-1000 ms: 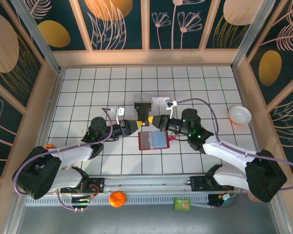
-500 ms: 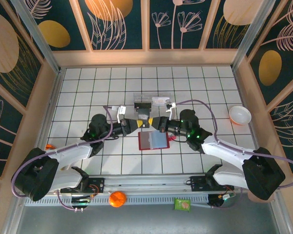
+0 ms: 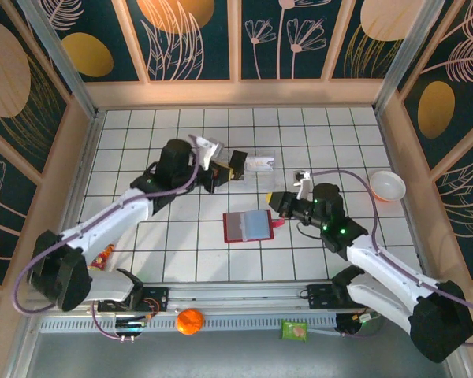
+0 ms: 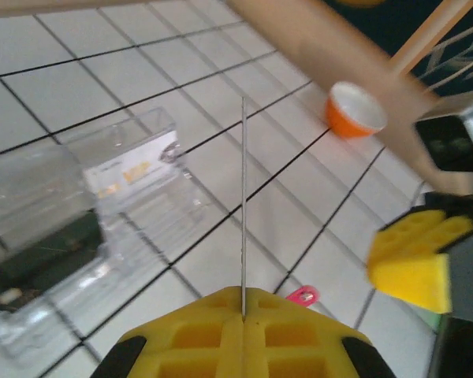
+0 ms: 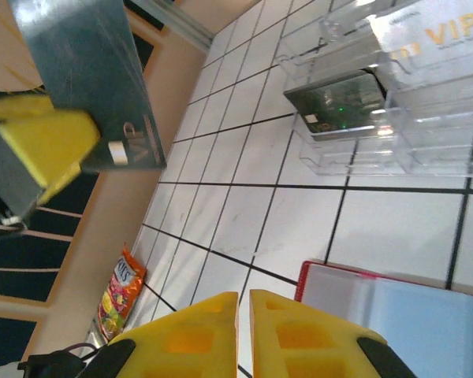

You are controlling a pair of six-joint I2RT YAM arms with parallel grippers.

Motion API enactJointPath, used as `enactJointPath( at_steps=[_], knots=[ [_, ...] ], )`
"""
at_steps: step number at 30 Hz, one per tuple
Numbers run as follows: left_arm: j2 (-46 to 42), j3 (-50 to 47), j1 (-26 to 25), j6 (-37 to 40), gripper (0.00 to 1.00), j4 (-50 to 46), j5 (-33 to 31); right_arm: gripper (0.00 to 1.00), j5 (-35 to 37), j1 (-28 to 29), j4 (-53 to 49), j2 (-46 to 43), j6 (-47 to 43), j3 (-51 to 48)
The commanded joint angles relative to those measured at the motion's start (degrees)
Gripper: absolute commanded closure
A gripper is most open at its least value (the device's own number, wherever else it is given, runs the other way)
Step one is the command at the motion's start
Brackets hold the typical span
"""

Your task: Take the credit cards out of the card holder

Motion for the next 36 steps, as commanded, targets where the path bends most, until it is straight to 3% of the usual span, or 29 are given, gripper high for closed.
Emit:
enactJointPath(
  at_steps=[1,6,11,16,19,24,36],
  knots=[
    [5.1,9.6,-0.3,18.4,1.00,-18.2,-4.1,0.87,-0.4,-2.1,-2.3,-2.5,-0.7,-1.5],
    [12.7,23.7,-0.3,32.1,1.00,-31.8,-10.0,0.88,-0.5,-3.3,-3.1,-4.3,-0.7,-2.6],
    [13.9,23.9,-0.9,46.4,1.00,-30.0,-16.0,0.89,-0.7,-4.5,-4.2,-3.9,-0.8,-2.5],
    [19.4,29.7,-0.9,53.1,1.00,-34.7,-18.0,0.89,0.4,-5.5,-7.4,-3.7,-2.0,-1.0],
    [25.5,33.6,-0.9,55.4,1.00,-39.8,-19.9,0.90,0.5,-6.3,-8.7,-3.2,-2.2,-0.4],
    [29.0,34.7,-0.9,57.0,1.00,-39.2,-22.0,0.90,0.8,-7.2,-9.7,-1.8,-2.3,0.2],
    [28.7,30.2,-1.0,60.6,1.00,-32.9,-20.7,0.90,0.3,-7.9,-8.1,3.1,-1.5,1.4]
  ],
)
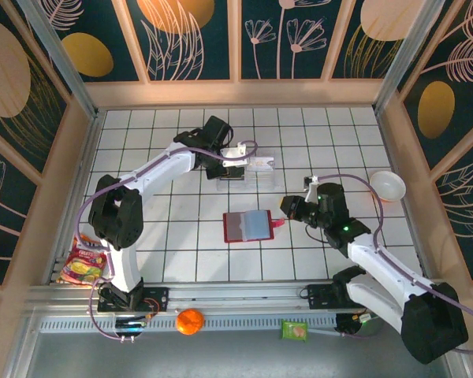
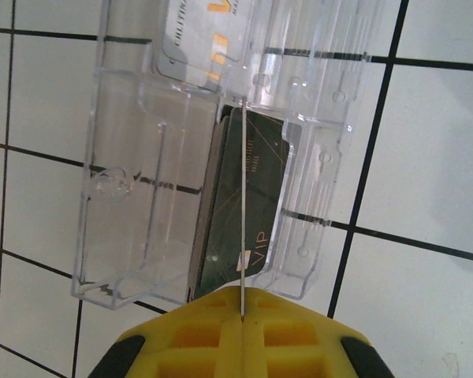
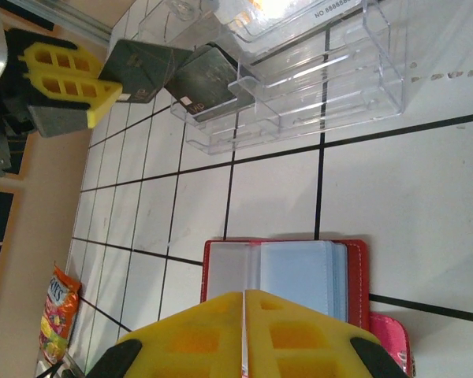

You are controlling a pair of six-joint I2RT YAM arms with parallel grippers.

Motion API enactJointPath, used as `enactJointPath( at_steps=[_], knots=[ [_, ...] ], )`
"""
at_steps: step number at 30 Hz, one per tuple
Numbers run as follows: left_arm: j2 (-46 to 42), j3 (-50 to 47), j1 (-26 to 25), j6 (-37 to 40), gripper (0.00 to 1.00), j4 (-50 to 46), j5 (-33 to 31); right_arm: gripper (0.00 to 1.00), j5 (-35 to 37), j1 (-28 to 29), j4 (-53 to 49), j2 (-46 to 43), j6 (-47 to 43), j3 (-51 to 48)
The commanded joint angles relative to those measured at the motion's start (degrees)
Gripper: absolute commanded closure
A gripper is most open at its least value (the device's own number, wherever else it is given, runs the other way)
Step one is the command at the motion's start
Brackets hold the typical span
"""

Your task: Take the credit cards out of the card holder

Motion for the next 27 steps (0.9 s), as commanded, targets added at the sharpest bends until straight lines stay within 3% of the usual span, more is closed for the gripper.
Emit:
enactJointPath(
  at_steps=[1,27],
  knots=[
    [-1.0,-1.1,-0.1,2.9,1.00,0.9,1.1,0.90,0.1,-0.4,1.3,1.0,0.0,2.1],
    [3.9,1.1,-0.2,5.3,1.00,1.3,-0.6,0.90,-0.6,-0.3,2.8,3.5,1.4,2.8]
  ],
)
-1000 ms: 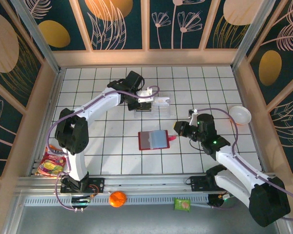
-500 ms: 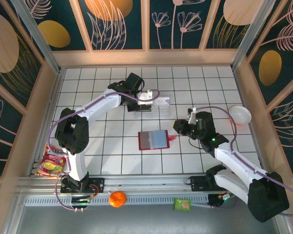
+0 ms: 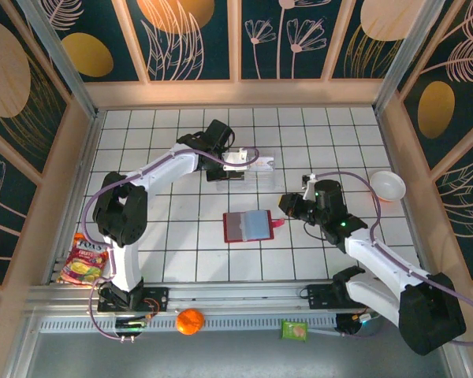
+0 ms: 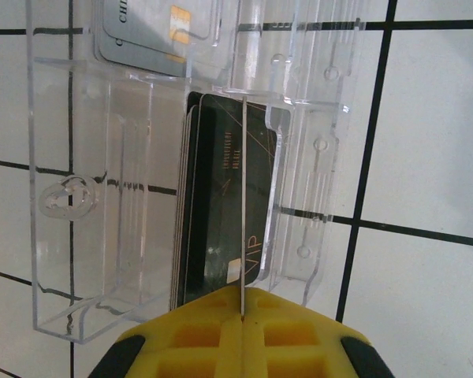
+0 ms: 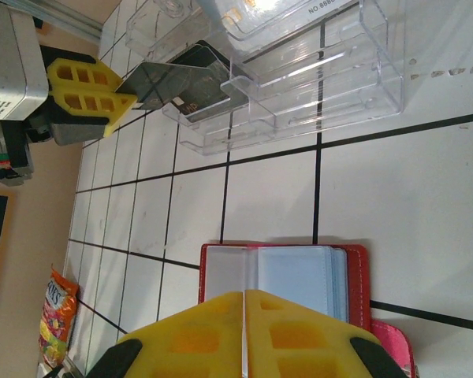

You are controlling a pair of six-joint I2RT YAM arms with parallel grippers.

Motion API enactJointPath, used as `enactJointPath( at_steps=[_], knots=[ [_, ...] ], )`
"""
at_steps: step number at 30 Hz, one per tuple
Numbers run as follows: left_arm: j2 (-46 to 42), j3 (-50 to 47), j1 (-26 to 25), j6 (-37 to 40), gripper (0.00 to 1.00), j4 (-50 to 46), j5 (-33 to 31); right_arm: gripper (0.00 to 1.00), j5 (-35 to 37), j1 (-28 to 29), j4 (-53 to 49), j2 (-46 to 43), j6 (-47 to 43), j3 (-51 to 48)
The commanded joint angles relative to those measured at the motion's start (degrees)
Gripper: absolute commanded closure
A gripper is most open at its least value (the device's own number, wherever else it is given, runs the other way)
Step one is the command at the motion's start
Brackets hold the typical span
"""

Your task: Take the credit cards out of the card holder

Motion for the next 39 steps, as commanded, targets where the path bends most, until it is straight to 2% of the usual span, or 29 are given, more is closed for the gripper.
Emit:
enactJointPath(
  at_steps=[1,21,29,32,39],
  knots=[
    [1.6,1.3,-0.2,1.4,1.00,0.3,-0.4,0.90,-0.2,-0.3,1.8,0.1,0.9,1.4],
    [2.2,-1.3,-0.7,1.6,1.00,3.8,-4.0,0.90,-0.8,-0.3,2.9,0.9,1.2,0.9],
    [1.6,-4.1,-1.5,0.8,1.00,7.9,-7.6,0.90,-0.7,-0.4,2.7,0.5,1.2,0.6],
    [1.6,-4.3,-1.5,0.2,0.88,9.3,-9.2,0.90,-0.8,-0.4,3.1,0.5,1.3,0.4],
    [1.1,-5.0,-1.7,-0.2,0.85,11.3,-11.1,0.90,-0.8,-0.4,3.0,0.0,1.4,0.2]
  ],
)
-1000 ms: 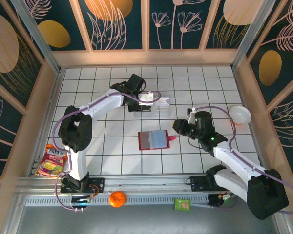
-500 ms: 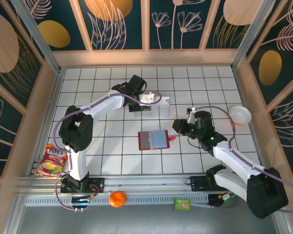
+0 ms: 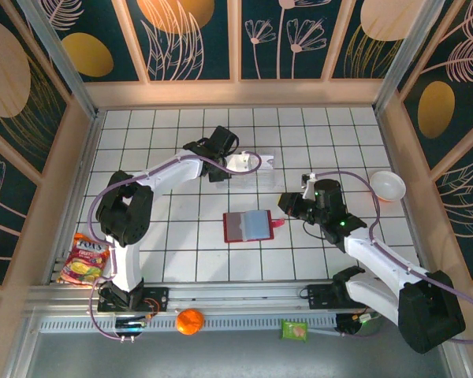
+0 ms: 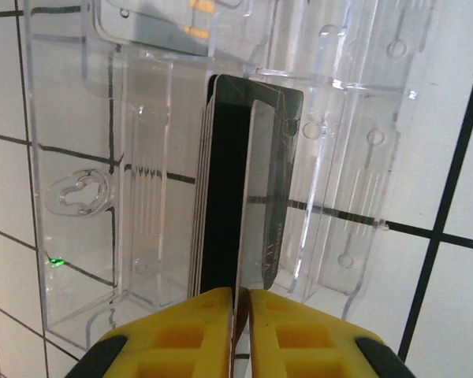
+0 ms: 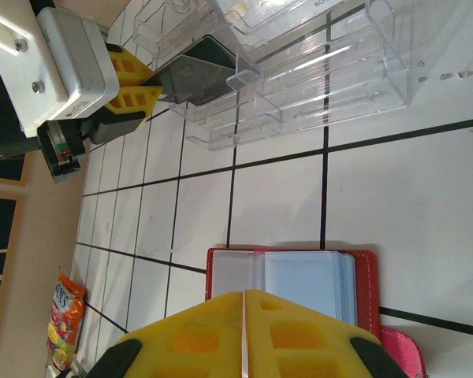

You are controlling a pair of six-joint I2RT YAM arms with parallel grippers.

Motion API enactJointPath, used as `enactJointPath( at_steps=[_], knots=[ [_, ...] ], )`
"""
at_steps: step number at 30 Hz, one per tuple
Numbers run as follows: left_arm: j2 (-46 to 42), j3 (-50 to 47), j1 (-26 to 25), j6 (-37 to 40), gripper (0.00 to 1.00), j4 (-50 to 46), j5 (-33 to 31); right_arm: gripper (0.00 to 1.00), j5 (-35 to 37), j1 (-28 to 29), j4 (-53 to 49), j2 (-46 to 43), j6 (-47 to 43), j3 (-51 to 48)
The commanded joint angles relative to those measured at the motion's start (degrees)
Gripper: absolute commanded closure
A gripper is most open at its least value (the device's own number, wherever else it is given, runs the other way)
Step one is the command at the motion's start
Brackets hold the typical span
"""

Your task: Take the credit cards out of the card holder

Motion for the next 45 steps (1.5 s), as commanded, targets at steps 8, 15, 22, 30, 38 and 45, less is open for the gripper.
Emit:
enactJointPath(
  at_steps=[8,15,22,30,38,45],
  knots=[
    [-2.0,-1.7,-0.2,-2.9,0.67,8.2,-5.4,0.88,-0.4,-0.3,1.9,-1.0,0.7,-0.1],
    [-6.4,0.7,0.8,-11.9,0.66,13.3,-5.4,0.72,0.0,-0.2,1.9,-1.5,0.4,-0.5],
    [-19.8,-6.9,3.1,-25.7,0.19,27.9,1.1,0.49,2.0,-0.2,1.2,-2.2,-1.1,0.2],
    [-33.9,-21.2,6.0,-49.0,0.01,44.9,-2.3,0.23,9.6,-0.1,-3.5,-4.7,-3.9,1.8],
    [-39.7,-39.8,7.8,-62.0,0.01,50.8,-20.9,0.20,21.0,0.0,-9.7,-5.1,-3.9,5.5],
    [-39.4,-50.3,17.5,-73.8,0.01,54.5,-19.5,0.01,29.6,0.0,-11.3,-5.4,-0.5,5.6]
  ],
)
